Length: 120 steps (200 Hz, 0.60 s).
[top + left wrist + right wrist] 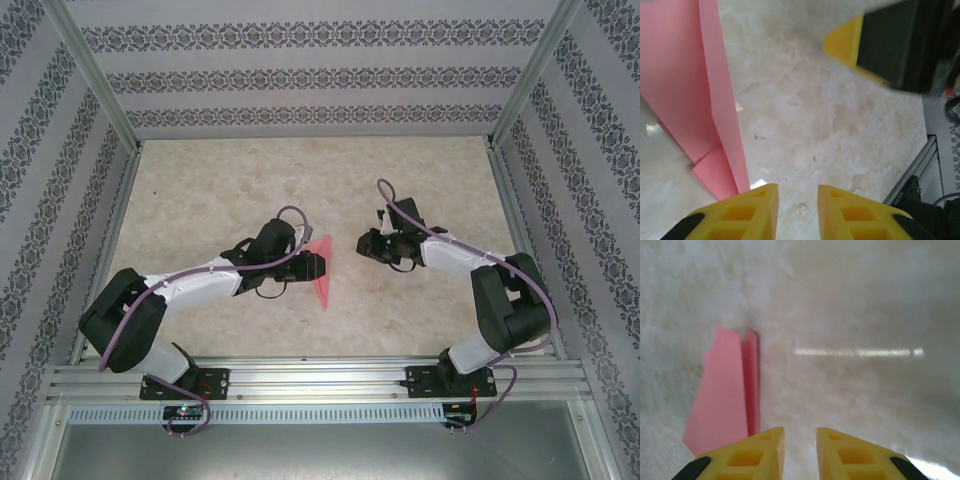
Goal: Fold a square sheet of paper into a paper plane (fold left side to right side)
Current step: Fold the wing for the fifth time at the center of the table.
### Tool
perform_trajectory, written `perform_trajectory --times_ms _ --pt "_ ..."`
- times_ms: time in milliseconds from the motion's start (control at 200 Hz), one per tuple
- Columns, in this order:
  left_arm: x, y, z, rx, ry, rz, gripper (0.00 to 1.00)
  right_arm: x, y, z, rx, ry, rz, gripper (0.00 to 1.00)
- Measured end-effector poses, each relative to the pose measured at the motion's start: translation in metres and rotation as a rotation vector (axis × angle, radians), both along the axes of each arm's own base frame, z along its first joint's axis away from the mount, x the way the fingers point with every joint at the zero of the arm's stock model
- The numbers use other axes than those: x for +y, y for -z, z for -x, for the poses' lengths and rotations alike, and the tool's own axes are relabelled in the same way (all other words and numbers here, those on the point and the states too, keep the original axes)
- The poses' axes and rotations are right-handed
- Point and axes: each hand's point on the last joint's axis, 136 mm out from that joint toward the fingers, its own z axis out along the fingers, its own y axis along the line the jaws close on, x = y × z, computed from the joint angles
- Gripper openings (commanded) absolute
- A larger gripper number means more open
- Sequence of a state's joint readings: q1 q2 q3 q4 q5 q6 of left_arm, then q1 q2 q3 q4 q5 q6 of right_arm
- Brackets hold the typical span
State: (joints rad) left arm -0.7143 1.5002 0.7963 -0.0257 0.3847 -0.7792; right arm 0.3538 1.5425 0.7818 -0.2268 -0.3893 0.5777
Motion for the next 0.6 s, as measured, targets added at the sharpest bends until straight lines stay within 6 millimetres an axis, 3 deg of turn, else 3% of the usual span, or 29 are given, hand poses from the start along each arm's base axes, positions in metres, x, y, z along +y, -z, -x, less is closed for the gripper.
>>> perform_trajectory --times_ms 130,295,435,600 --pt "0.013 0.000 -0.015 0.004 -0.047 -0.001 0.43 0.002 0.000 0.025 -0.006 -0.024 0.027 0.33" --pt "0.034 -0.001 -0.034 0.020 -0.099 0.013 0.44 0.016 -0.013 0.045 -0.067 -0.081 0.057 0.33" --pt "0.023 -0.005 -0.033 0.035 -0.041 0.060 0.34 0.028 -0.005 0.064 -0.053 -0.099 0.021 0.29" --pt "0.004 -0.020 -0.029 0.027 0.050 0.126 0.33 0.028 0.013 0.082 0.005 -0.094 0.022 0.29"
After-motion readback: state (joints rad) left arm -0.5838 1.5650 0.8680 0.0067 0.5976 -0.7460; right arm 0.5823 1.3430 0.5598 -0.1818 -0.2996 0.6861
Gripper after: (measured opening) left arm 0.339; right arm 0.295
